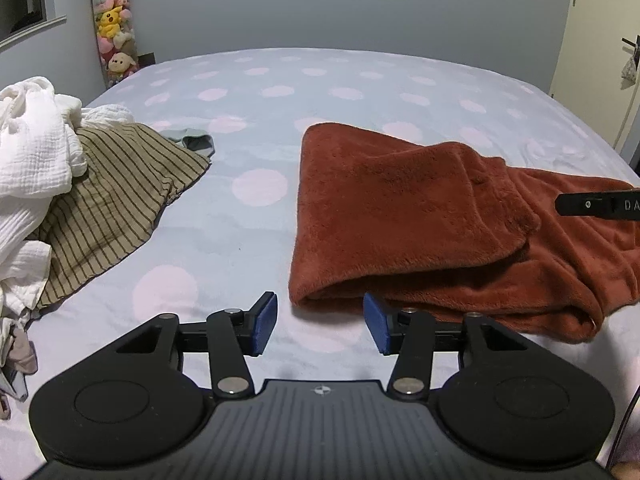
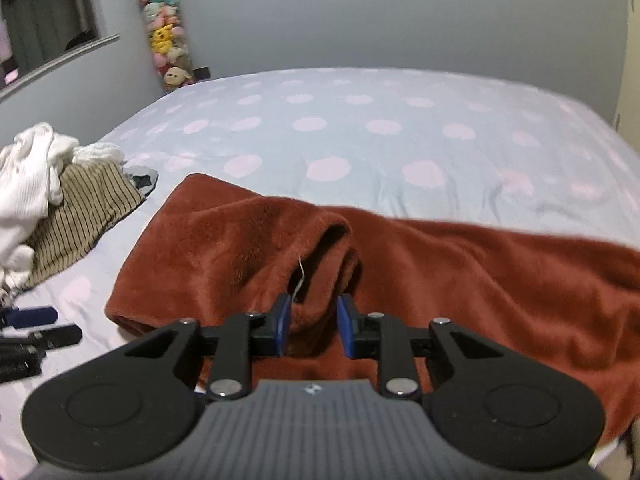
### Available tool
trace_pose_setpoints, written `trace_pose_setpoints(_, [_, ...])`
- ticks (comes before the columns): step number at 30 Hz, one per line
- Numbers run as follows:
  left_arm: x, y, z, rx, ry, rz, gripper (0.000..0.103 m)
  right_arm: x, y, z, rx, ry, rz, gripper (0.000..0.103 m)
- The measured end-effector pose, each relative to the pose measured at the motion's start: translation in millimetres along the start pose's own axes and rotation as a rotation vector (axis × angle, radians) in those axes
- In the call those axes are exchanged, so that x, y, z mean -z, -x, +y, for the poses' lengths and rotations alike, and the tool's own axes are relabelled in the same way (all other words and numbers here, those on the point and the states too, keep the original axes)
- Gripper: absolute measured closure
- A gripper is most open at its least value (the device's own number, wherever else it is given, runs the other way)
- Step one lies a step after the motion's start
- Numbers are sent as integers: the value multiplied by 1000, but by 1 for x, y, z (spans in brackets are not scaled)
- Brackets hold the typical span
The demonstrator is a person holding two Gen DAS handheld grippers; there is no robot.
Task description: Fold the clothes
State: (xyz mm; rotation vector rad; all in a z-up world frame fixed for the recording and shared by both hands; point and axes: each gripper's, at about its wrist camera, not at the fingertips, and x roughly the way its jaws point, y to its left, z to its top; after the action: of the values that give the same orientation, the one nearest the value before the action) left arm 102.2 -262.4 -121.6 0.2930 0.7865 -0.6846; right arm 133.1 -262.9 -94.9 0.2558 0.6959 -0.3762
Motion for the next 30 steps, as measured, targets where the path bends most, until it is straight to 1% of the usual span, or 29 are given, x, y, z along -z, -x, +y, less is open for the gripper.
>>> trace_pose_setpoints(3, [-8, -8, 4, 2, 14, -1, 65, -5, -11, 4, 11, 17, 11, 74])
trace_pose_setpoints(7, [-20, -20, 7, 8, 19, 1, 65, -17, -28, 13, 4, 56, 8, 79])
trace_pose_setpoints(12, [-31, -36, 9, 14, 27, 11, 65, -28, -50, 22, -12, 98, -9, 80])
trace_pose_setpoints(15, [-35, -43, 11, 17, 34, 19, 65, -29, -64, 22, -11, 103, 5, 80])
trace_pose_setpoints(17, [-36, -47, 14, 19, 41, 22, 65, -24, -74, 18, 3, 101, 32, 80])
trace_pose_setpoints(21, [-39, -54, 22, 30, 65, 32, 65, -5, -91, 3, 9, 69, 88, 81])
trace_pose_setpoints(23, [-40, -57, 27, 43, 83, 32, 65, 3, -94, -5, -4, 47, 84, 82])
trace_pose_setpoints(26, [-43, -60, 31, 70, 124, 30, 64, 8, -98, -17, -32, -24, 80, 81])
trace_pose_setpoints(29, [-46, -65, 33, 103, 157, 35, 56, 8, -91, -25, -38, -43, 67, 81])
trace_pose_setpoints(30, [-47, -67, 33, 110, 159, 42, 56, 8, -86, -31, -33, -53, 60, 81])
